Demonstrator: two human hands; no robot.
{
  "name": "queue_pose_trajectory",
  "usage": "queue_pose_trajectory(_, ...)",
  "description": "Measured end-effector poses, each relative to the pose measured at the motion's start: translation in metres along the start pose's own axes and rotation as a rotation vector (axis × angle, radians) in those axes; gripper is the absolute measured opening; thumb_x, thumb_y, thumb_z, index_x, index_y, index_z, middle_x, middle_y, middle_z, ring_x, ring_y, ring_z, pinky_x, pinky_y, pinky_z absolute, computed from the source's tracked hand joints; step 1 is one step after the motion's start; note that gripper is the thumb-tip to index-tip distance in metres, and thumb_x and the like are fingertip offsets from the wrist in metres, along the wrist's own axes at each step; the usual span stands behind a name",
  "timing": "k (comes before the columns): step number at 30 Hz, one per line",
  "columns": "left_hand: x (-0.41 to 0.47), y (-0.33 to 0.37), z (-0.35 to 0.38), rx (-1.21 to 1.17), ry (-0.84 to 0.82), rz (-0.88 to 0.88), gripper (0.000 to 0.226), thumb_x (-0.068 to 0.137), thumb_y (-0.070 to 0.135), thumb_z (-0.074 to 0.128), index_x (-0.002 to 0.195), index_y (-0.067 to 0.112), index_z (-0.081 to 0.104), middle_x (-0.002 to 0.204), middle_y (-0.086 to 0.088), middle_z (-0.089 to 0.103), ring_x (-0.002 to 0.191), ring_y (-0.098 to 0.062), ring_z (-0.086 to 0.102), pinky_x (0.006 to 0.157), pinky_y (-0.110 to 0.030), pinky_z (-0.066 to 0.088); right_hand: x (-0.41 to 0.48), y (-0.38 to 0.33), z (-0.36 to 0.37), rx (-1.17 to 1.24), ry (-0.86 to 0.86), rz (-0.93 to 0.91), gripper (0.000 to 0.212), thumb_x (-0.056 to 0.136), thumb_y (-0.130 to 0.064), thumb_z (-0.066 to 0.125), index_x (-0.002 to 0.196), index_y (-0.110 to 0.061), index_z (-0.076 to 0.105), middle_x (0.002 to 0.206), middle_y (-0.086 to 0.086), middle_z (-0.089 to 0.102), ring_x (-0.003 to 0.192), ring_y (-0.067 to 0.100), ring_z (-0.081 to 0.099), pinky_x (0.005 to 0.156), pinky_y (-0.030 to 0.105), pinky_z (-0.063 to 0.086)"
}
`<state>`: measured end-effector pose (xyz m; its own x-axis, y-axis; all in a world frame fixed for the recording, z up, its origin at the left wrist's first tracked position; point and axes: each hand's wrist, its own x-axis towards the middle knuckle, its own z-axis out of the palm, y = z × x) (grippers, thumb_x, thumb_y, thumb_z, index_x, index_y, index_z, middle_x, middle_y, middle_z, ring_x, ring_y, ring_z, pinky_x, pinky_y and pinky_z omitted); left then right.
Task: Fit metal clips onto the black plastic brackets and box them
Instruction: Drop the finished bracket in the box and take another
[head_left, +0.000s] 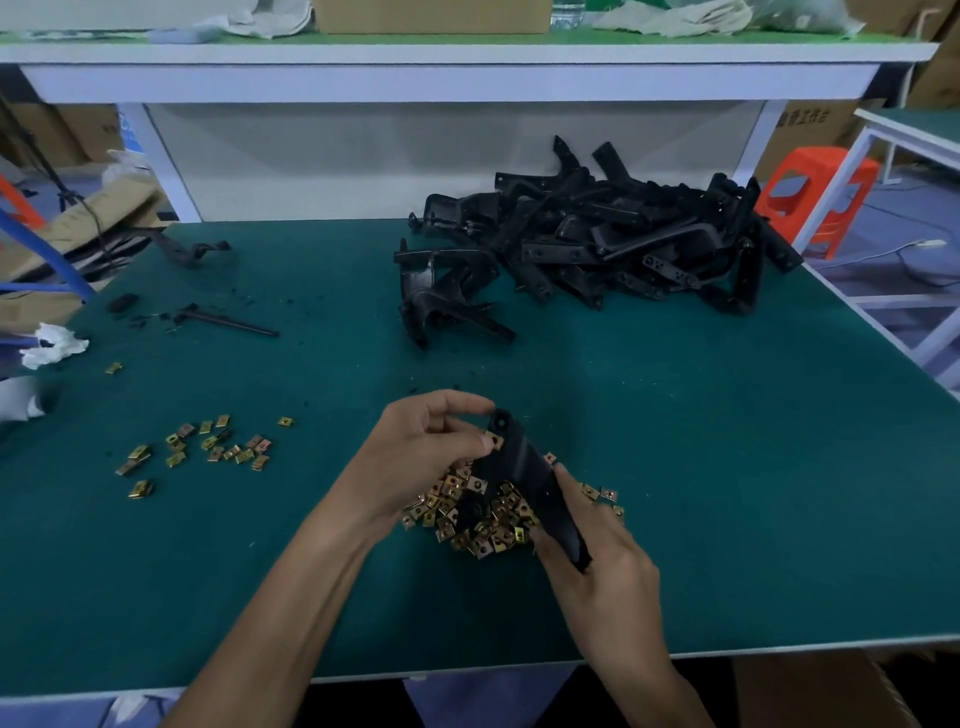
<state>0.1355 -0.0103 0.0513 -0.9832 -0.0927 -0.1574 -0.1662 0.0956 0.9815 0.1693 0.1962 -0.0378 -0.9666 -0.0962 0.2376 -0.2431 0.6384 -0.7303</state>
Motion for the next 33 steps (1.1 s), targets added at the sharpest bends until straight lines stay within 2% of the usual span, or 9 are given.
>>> queue_pose_trajectory(5, -0.005, 0.001, 0.011, -0.044, 0.06, 0.062, 0.017, 0.086, 0.007, 0.075, 0.095, 0.021, 0.077, 0.078, 0.003, 0.074, 0.064, 0.0, 0.063, 0.058, -0.011, 0.046, 0.002, 0.001, 0.003, 0.152, 0.011, 0.032, 0.073, 0.09, -0.032, 0.075, 0.136, -0.073, 0.035, 0.115, -0.041, 0.055, 0.106, -0.004, 0.061, 0.087, 0.026, 0.052)
queue_pose_trajectory(9, -0.008, 0.0, 0.032, 0.007, 0.026, 0.093, 0.016, 0.089, 0.014, 0.074, 0.09, 0.03, 0.078, 0.088, 0.004, 0.078, 0.077, -0.004, 0.07, 0.073, -0.021, 0.053, -0.019, 0.006, -0.009, 0.235, 0.096, 0.109, 0.058, 0.09, -0.039, 0.073, 0.136, -0.058, 0.043, 0.131, -0.049, 0.043, 0.125, -0.017, 0.047, 0.1, 0.011, 0.041)
queue_pose_trajectory(15, -0.017, -0.022, 0.09, 0.131, -0.187, 0.148, 0.014, 0.094, 0.025, 0.067, 0.093, 0.035, 0.077, 0.087, 0.008, 0.077, 0.076, -0.005, 0.069, 0.074, -0.032, 0.051, -0.102, 0.034, -0.054, 0.219, 0.446, 0.308, 0.052, 0.085, -0.042, 0.075, 0.134, -0.035, 0.06, 0.13, -0.024, 0.063, 0.12, -0.005, 0.058, 0.097, 0.017, 0.047)
queue_pose_trajectory(22, -0.012, -0.048, 0.126, 0.192, -0.334, 0.173, 0.018, 0.095, 0.027, 0.065, 0.099, 0.041, 0.074, 0.087, 0.006, 0.078, 0.068, -0.001, 0.065, 0.068, -0.026, 0.055, -0.188, 0.1, -0.143, 0.188, 0.751, 0.731, 0.039, 0.084, -0.064, 0.068, 0.119, -0.069, 0.051, 0.116, -0.048, 0.056, 0.109, -0.02, 0.055, 0.079, 0.008, 0.045)
queue_pose_trajectory(24, -0.012, -0.049, 0.129, 0.181, -0.334, 0.179, 0.019, 0.096, 0.024, 0.065, 0.098, 0.039, 0.075, 0.085, 0.006, 0.078, 0.066, 0.0, 0.065, 0.064, -0.016, 0.054, -0.187, 0.137, -0.18, 0.181, 0.838, 0.831, 0.039, 0.086, -0.06, 0.069, 0.121, -0.059, 0.051, 0.112, -0.038, 0.062, 0.105, -0.005, 0.063, 0.072, 0.014, 0.046)
queue_pose_trajectory(26, -0.014, -0.048, 0.13, 0.173, -0.33, 0.183, 0.022, 0.096, 0.019, 0.065, 0.097, 0.038, 0.075, 0.084, 0.005, 0.078, 0.066, 0.0, 0.065, 0.059, -0.008, 0.05, -0.176, 0.177, -0.215, 0.289, 0.853, 0.947, 0.073, 0.087, -0.053, 0.073, 0.149, -0.037, 0.038, 0.131, -0.016, 0.06, 0.102, 0.017, 0.067, 0.073, 0.03, 0.056)
queue_pose_trajectory(29, -0.019, -0.048, 0.126, 0.163, -0.318, 0.189, 0.022, 0.096, 0.017, 0.065, 0.096, 0.037, 0.076, 0.086, 0.005, 0.078, 0.07, -0.002, 0.067, 0.066, -0.019, 0.055, -0.15, 0.213, -0.242, 0.357, 0.786, 1.154, 0.113, 0.088, -0.046, 0.076, 0.161, -0.029, -0.008, 0.165, -0.001, 0.018, 0.142, 0.036, 0.04, 0.111, 0.052, 0.04)
queue_pose_trajectory(31, -0.021, -0.05, 0.116, 0.166, -0.299, 0.203, 0.022, 0.096, 0.017, 0.064, 0.096, 0.036, 0.076, 0.09, 0.006, 0.078, 0.073, -0.005, 0.069, 0.067, -0.024, 0.056, -0.136, 0.224, -0.237, 0.214, 0.753, 1.159, 0.107, 0.091, -0.039, 0.074, 0.162, -0.022, -0.004, 0.169, 0.006, 0.009, 0.151, 0.037, 0.021, 0.117, 0.052, 0.032)
queue_pose_trajectory(33, -0.023, -0.053, 0.102, 0.175, -0.264, 0.201, 0.019, 0.096, 0.02, 0.063, 0.096, 0.034, 0.076, 0.09, 0.005, 0.077, 0.073, -0.005, 0.068, 0.064, -0.017, 0.054, -0.119, 0.217, -0.225, 0.107, 0.797, 1.044, 0.086, 0.095, -0.032, 0.07, 0.161, -0.019, 0.016, 0.162, 0.01, 0.03, 0.144, 0.034, 0.036, 0.111, 0.05, 0.041)
